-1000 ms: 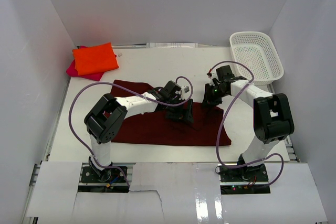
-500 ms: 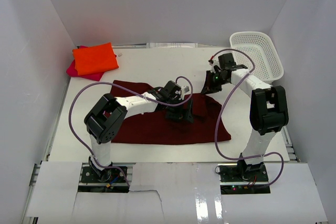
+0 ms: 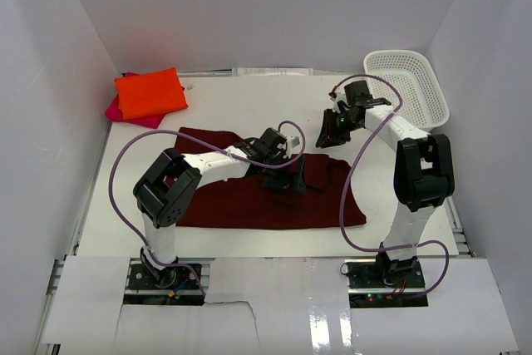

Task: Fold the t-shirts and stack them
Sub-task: Grap the side of the flattened tshirt furthest away from the robot with both arms

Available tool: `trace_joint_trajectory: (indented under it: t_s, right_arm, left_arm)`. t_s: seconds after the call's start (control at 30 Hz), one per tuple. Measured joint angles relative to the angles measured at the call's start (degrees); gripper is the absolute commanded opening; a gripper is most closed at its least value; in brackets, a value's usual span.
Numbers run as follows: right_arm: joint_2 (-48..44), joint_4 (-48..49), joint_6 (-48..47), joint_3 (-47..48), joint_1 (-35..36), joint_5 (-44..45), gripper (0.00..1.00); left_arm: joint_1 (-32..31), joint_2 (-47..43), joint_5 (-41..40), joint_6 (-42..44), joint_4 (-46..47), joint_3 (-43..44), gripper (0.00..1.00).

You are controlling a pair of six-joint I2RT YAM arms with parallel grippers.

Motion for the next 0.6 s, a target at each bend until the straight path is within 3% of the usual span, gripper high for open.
trace_joint_trajectory:
  t_s: [0.33, 0.6]
  right_arm:
    - [0.0, -0.7, -0.5, -0.6, 0.0, 1.8, 0.44]
    - [0.0, -1.1, -0.9, -3.0, -0.3, 4.9, 0.49]
  left_arm:
    - [0.0, 0.0, 0.0, 0.0, 0.0, 0.0, 0.98]
    - [0.0, 0.0, 0.0, 0.0, 0.0, 0.0, 0.98]
